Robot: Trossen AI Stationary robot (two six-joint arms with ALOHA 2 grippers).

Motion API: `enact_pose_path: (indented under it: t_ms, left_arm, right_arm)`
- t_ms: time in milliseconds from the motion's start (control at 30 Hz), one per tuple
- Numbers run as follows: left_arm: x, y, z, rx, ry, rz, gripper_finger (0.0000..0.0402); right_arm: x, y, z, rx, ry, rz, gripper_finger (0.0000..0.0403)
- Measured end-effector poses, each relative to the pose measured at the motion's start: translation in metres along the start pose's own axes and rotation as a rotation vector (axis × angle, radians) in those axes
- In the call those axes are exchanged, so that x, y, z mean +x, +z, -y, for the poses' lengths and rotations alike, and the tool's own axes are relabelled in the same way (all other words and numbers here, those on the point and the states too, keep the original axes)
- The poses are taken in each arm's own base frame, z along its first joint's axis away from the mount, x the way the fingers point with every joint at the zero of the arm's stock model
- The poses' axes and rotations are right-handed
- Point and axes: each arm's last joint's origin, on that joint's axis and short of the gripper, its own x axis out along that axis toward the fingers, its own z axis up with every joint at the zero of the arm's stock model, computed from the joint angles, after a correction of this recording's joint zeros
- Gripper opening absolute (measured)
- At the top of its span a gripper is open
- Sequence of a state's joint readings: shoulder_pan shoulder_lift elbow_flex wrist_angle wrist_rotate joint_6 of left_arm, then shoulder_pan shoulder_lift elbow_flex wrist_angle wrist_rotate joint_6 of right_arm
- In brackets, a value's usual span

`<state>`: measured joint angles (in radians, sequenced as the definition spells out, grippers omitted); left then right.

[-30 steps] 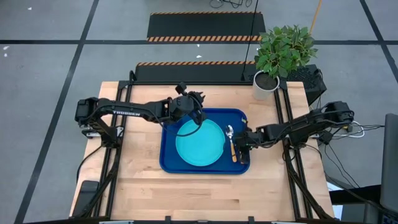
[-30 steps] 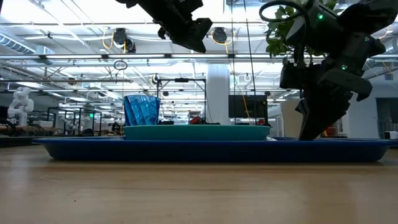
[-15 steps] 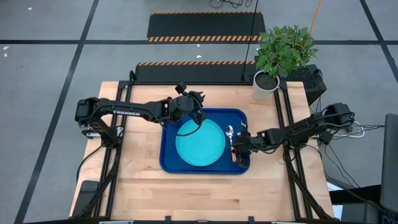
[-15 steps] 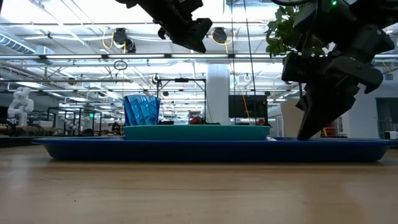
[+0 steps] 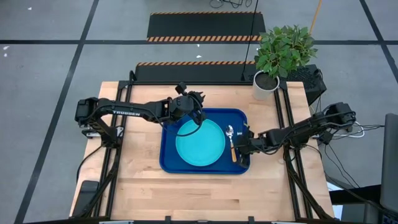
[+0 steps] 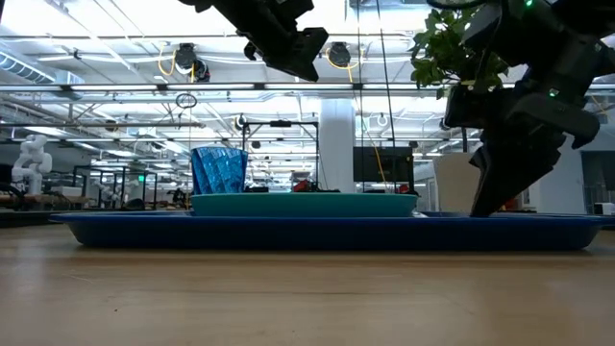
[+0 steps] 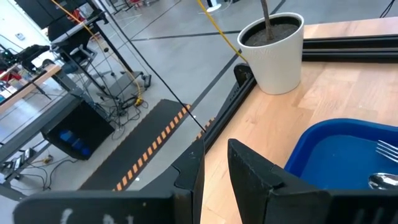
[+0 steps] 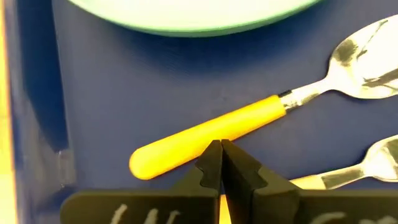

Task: Pick and place plate/cup/fork/spoon on tray
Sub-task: Put the yellow spoon in the middle of the orange fork and light blue plate

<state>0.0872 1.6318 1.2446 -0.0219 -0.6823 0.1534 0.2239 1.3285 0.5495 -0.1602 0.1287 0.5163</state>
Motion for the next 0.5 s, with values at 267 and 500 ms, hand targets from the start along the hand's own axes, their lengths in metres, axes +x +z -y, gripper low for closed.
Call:
enact_pose_path:
  t_ms: [267,500]
  left_arm:
    - [0.000,0.000,0.000,0.000,0.000,0.000,0.0074]
    - [-0.001,0.001,0.001,0.001,-0.003,0.005,0.0074]
  right_arm:
    - [0.010,-0.005,-0.007,0.017,0.006,-0.021,0.0000]
    - [0.013,-0.001,-0.012,0.020,0.042,0.028,0.0000]
